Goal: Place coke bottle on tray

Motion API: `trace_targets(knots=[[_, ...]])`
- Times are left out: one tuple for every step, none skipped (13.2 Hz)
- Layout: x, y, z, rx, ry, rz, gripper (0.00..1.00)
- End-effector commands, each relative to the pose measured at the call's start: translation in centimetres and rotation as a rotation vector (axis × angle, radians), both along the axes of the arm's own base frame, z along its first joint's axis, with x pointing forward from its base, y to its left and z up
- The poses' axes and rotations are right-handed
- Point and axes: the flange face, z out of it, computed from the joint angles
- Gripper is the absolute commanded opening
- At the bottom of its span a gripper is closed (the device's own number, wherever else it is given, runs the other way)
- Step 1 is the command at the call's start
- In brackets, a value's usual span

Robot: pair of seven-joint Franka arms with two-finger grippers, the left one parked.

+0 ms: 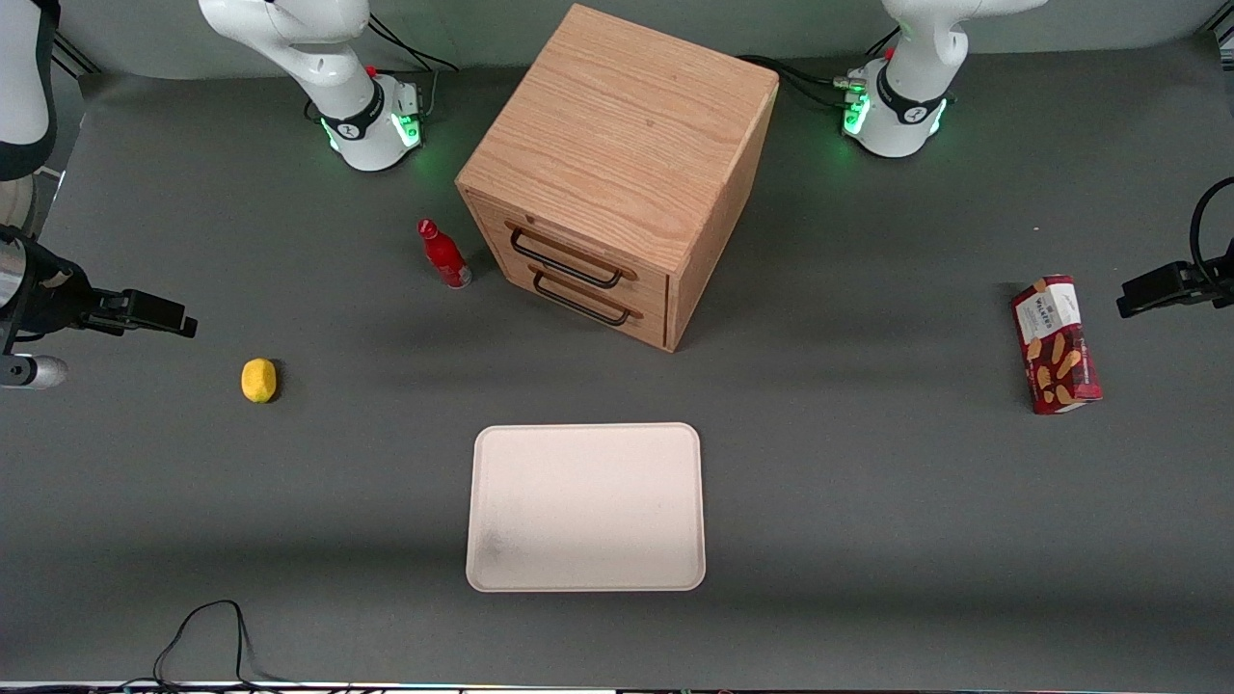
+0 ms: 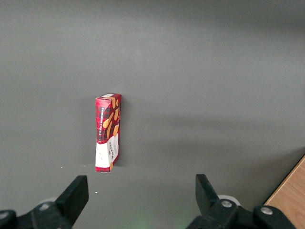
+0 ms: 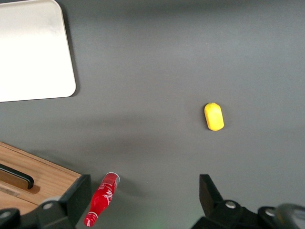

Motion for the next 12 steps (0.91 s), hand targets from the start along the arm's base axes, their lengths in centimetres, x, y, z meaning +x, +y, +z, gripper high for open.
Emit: trace_targets(knots=[[-0.2, 0.6, 0.4, -0.01, 0.001, 0.02, 1.0], [-0.1, 0.9, 0.4, -0.01, 0.001, 0.023, 1.0], [0.0, 1.2, 0.1, -0.009, 0.005, 0.029, 1.0], [0.2, 1.2, -0.2, -0.009, 0.007, 0.033, 1.0], [0.3, 1.3, -0.1, -0.009, -0.001, 0.038, 1.0], [0.3, 1.4, -0.1, -0.009, -0.001, 0.042, 1.0], [0.3, 1.3, -0.1, -0.009, -0.002, 0.044, 1.0], [0.3, 1.4, -0.1, -0.015, -0.001, 0.047, 1.0], [0.3, 1.4, -0.2, -0.029, -0.001, 0.05, 1.0], [0.2, 1.4, -0.2, -0.03, 0.001, 0.053, 1.0], [0.2, 1.4, -0.1, -0.03, -0.001, 0.053, 1.0], [0.1, 2.0, 0.0, -0.03, -0.003, 0.062, 1.0]])
